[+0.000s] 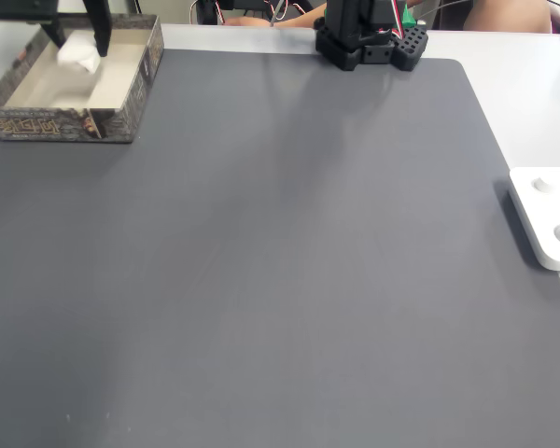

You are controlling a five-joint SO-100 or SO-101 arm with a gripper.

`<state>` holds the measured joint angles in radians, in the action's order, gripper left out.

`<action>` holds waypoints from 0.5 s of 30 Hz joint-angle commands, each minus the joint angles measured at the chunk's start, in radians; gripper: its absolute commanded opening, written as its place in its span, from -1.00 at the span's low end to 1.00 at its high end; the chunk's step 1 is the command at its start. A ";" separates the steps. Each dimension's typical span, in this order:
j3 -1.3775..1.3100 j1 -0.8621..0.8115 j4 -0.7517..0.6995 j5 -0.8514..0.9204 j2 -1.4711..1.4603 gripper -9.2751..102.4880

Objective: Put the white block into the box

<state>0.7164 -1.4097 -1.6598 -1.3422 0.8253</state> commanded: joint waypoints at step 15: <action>-0.160 0.028 0.014 0.066 -0.115 -0.86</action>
<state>0.6259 -1.4021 -1.6536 -1.2916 0.6918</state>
